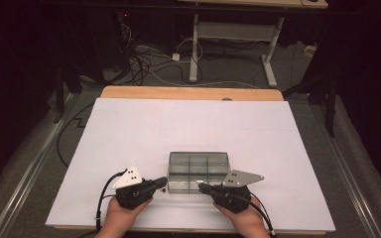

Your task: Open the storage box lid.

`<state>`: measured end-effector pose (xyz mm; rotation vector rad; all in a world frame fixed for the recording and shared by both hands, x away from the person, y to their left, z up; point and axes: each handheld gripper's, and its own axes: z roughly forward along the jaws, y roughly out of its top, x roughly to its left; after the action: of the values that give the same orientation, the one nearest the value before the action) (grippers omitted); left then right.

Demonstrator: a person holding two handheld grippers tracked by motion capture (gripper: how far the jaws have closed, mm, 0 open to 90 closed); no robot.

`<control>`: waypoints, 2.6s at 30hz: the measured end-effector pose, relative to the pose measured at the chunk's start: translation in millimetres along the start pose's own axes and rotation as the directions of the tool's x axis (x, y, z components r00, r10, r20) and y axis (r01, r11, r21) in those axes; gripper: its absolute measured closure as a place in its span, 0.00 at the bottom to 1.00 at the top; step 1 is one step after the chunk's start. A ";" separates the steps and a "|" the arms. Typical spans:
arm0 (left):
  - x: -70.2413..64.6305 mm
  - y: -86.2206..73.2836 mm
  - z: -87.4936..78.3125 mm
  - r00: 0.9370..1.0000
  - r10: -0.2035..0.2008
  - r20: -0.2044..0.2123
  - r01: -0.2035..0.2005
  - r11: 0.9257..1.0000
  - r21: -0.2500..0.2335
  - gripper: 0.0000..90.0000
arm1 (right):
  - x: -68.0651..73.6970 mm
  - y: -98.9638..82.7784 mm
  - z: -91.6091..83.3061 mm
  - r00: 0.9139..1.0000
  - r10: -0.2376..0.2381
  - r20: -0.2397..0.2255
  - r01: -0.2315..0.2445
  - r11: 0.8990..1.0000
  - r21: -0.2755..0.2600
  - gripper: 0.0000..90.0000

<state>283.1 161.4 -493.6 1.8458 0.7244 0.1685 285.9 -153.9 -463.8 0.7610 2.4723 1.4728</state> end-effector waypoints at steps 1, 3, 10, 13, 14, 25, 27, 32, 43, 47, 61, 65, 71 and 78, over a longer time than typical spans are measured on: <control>0.0 0.0 0.0 1.000 0.000 0.000 0.000 1.000 0.000 0.97 | 0.3 0.5 -0.6 1.000 0.000 0.000 0.000 1.000 -0.002 1.00; -1.1 0.6 1.5 1.000 0.001 0.003 -0.001 1.000 0.002 0.97 | 0.5 0.9 -1.1 1.000 -0.001 0.000 0.001 1.000 -0.005 1.00; -2.3 3.3 3.1 1.000 -0.008 0.029 0.009 1.000 -0.021 0.97 | 1.7 1.6 -3.4 1.000 -0.001 0.000 0.001 1.000 -0.014 1.00; -2.2 4.6 3.9 0.999 -0.007 0.033 0.008 1.000 -0.026 0.97 | 1.7 0.5 -4.1 1.000 0.001 0.003 -0.001 1.000 -0.014 1.00; -2.4 5.2 4.2 0.999 -0.006 0.034 0.007 1.000 -0.027 0.97 | 1.8 -0.8 -5.6 1.000 0.004 0.009 -0.004 1.000 -0.012 1.00; -1.7 12.2 5.3 0.999 0.024 0.035 -0.023 0.999 -0.029 0.97 | -2.5 -8.8 -21.3 0.998 0.022 0.055 -0.021 0.999 -0.027 1.00; -0.8 13.3 5.0 0.999 0.027 0.035 -0.026 0.999 -0.033 0.97 | -3.4 -10.6 -24.4 0.998 0.028 0.064 -0.026 0.999 -0.029 1.00; 1.8 15.0 3.3 0.999 0.025 0.039 -0.024 0.999 -0.042 0.97 | -6.1 -15.8 -34.2 0.993 0.042 0.107 -0.039 0.999 -0.034 1.00; 7.0 21.5 8.1 0.998 0.020 0.051 -0.017 0.998 -0.057 0.97 | -15.1 -27.0 -52.0 0.983 0.056 0.174 -0.049 0.998 -0.044 1.00; 9.0 23.3 8.8 0.999 0.022 0.049 -0.018 0.998 -0.062 0.97 | -20.2 -31.8 -58.5 0.979 0.055 0.195 -0.048 0.998 -0.043 1.00; 9.7 23.0 10.1 0.999 0.024 0.041 -0.021 0.998 -0.056 0.97 | -43.4 -38.0 -62.8 0.969 0.069 0.238 -0.059 0.997 -0.050 1.00; 8.5 22.3 8.6 0.999 0.026 0.033 -0.025 0.999 -0.048 0.97 | -50.6 -35.7 -61.4 0.966 0.070 0.251 -0.059 0.997 -0.055 1.00; 5.9 22.9 9.4 0.999 0.023 0.030 -0.022 0.998 -0.053 0.97 | -63.3 -29.8 -56.4 0.959 0.072 0.276 -0.059 0.997 -0.058 1.00; 5.9 22.6 14.8 0.999 0.038 0.008 -0.038 0.999 -0.033 0.97 | -79.7 -21.3 -47.4 0.950 0.057 0.307 -0.041 0.997 -0.058 1.00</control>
<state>303.3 147.8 -480.7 1.8285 0.6773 0.1964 328.5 -238.9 -467.5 0.9676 2.1895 1.3107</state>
